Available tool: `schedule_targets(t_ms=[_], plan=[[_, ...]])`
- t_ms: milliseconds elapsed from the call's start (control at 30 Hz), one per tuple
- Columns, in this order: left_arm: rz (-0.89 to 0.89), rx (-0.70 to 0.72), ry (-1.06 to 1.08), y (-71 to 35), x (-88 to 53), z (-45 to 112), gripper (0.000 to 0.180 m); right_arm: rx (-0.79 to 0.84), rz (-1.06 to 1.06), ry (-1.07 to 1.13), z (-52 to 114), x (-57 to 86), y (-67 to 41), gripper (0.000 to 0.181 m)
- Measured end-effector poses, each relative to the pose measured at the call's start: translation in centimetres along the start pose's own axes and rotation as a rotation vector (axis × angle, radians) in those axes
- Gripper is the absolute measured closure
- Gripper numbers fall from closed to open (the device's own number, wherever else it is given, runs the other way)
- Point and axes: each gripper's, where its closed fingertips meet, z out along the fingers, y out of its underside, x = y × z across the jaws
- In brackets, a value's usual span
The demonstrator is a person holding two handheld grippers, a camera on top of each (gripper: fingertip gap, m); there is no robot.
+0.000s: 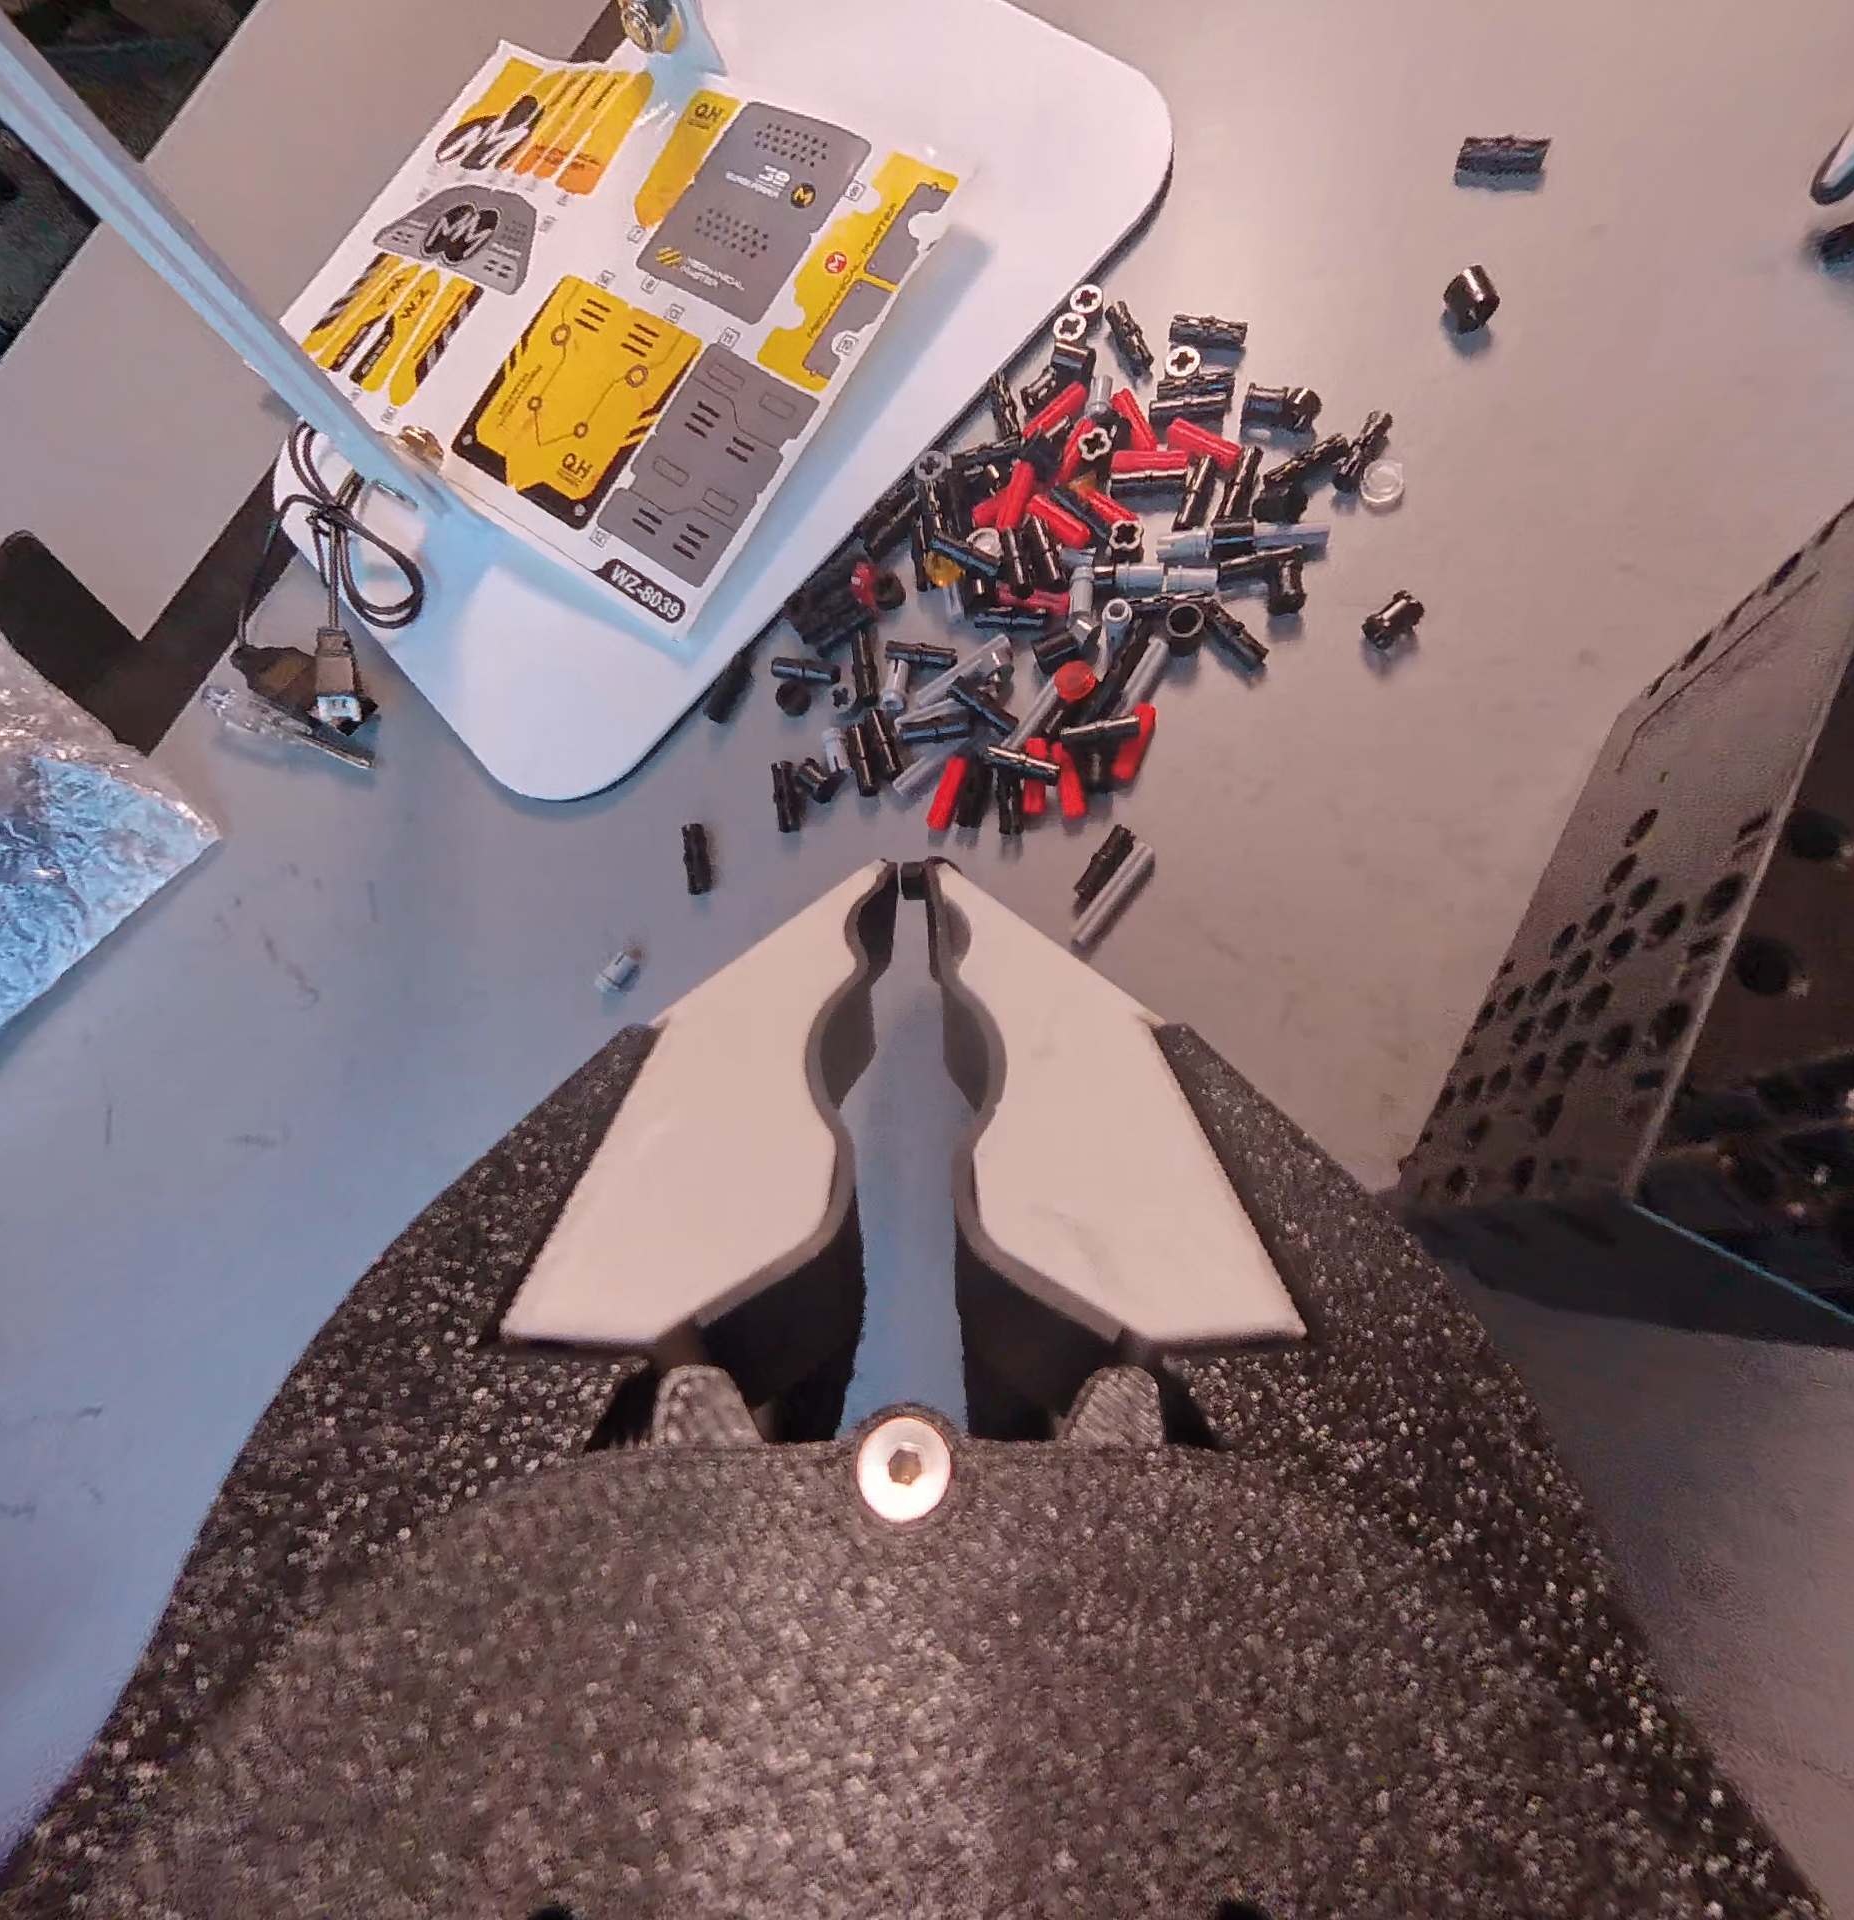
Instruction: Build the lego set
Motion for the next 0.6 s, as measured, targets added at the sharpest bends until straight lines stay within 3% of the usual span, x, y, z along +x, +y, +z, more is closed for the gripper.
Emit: schedule_targets(t_ms=[167,300,467,600], plan=[[-0.101,0.079,-0.019,-0.7,-1.3,-2.4,0.153,-0.034,-0.007,-0.044,0.7,-0.3,0.0,0.179],[-0.151,0.203,-0.101,-1.8,-2.1,-10.0,0.156,0.049,-0.036,-0.035,1.0,0.6,-2.6,0.179],[-0.249,0.092,-0.171,3.3,-1.9,-13.9,0.157,0.172,-0.086,0.022,2.9,3.5,-8.0,0.179],[-0.384,0.027,-0.161,7.7,0.3,-12.5,0.157,0.146,-0.101,0.044,5.8,5.2,-9.5,0.178]])
